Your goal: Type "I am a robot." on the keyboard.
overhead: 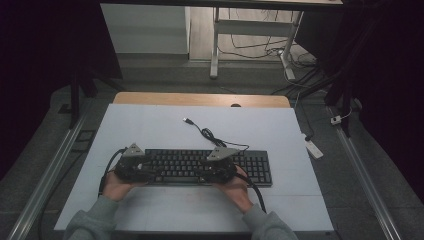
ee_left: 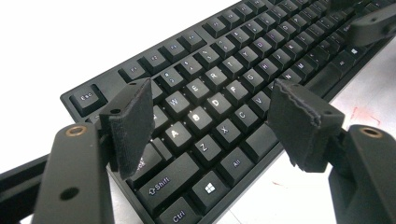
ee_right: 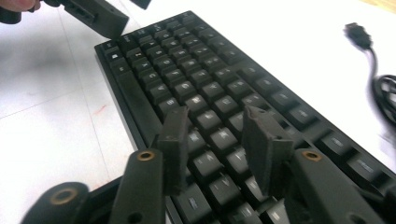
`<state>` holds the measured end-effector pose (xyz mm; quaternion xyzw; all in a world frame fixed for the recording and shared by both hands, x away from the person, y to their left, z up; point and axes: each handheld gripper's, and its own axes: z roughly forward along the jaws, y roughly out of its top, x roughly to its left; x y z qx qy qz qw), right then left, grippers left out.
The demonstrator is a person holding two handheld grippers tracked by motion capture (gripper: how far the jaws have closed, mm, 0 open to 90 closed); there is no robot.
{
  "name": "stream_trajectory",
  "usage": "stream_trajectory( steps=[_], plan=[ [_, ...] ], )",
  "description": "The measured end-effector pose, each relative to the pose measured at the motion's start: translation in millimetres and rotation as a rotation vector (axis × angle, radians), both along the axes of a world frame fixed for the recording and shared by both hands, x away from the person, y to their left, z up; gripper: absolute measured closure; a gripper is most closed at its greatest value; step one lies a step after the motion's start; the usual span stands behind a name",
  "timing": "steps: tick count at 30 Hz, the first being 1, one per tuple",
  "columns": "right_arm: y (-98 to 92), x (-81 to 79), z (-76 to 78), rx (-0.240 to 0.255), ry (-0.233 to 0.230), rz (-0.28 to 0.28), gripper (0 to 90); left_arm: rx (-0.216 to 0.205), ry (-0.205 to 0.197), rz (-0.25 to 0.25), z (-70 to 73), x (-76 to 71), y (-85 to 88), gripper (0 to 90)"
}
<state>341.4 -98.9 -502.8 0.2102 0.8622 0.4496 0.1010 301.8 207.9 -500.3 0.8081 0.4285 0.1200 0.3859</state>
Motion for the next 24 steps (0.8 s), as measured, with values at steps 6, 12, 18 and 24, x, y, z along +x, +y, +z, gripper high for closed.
stream_trajectory(
  steps=[6, 12, 18, 24],
  plan=[
    [-27.6, -2.3, 3.6, 0.014, -0.002, -0.036, 56.0, 0.0, 0.001, 0.0, 0.2, -0.1, 0.1, 31.4],
    [-52.8, -4.9, 5.7, 0.025, -0.011, -0.077, 54.4, -0.002, -0.001, 0.001, 0.4, -0.4, 0.5, 31.4],
    [-72.6, -6.8, 5.0, 0.019, -0.017, -0.111, 53.8, -0.007, -0.002, 0.003, 0.7, -0.7, 1.1, 31.4],
    [-89.5, -10.2, 4.0, 0.015, -0.016, -0.14, 53.4, -0.01, -0.004, 0.004, 1.0, -0.6, 1.8, 31.5]
  ],
)
